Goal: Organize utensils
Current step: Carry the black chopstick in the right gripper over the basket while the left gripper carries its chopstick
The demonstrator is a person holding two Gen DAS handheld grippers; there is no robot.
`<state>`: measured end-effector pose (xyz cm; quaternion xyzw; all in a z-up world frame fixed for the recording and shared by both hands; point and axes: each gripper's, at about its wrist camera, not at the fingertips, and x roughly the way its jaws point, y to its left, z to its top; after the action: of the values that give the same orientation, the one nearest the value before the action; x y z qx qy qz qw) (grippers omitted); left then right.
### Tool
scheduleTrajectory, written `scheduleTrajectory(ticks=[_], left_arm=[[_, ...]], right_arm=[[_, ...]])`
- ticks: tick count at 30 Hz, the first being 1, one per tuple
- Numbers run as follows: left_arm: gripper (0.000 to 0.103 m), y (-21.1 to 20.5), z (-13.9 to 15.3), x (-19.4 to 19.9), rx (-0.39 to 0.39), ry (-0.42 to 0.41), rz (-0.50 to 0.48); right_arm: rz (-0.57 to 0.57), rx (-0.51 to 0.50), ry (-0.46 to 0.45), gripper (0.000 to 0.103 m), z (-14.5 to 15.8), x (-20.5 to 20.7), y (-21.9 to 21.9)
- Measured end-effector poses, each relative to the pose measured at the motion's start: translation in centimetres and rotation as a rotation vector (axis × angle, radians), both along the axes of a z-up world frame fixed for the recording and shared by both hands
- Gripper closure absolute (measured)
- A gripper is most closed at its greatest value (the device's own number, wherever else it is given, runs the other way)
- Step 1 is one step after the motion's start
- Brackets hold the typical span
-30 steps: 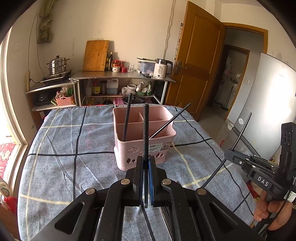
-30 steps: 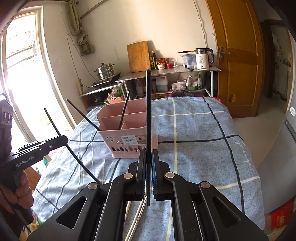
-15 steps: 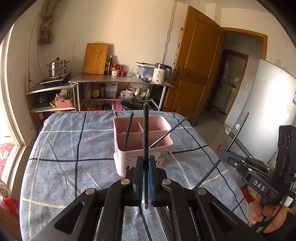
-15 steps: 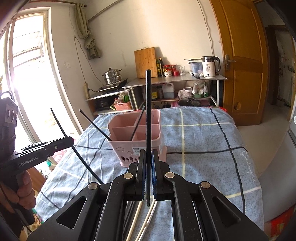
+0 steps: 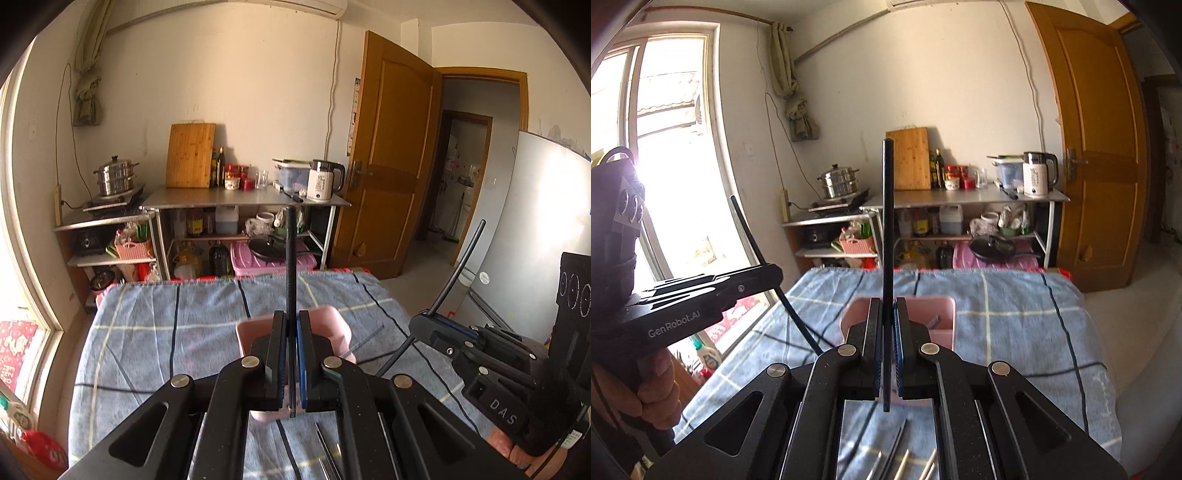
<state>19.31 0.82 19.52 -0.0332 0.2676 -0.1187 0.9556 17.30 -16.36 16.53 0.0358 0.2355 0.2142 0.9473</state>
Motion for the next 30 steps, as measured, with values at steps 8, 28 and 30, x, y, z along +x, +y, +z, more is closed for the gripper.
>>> scheduleTrajectory(ticks=[8, 28, 30], left_arm=[[0.098, -0.3, 1.5, 2.8, 0.015, -0.047, 0.009], [0.098, 1.4, -5.7, 7.0, 0.026, 0.093, 0.041], [0.098, 1.6, -6.4, 7.2, 0.027, 0.11, 0.043]], right_arm=[[-0.007, 0.026, -0.055, 0.098, 1.6, 2.5, 1.3], [-0.011, -0.028, 0.071, 0.098, -4.1, 6.1, 3.1], [-0.008, -0.036, 0.09, 0.098, -4.7, 6.3, 3.1]])
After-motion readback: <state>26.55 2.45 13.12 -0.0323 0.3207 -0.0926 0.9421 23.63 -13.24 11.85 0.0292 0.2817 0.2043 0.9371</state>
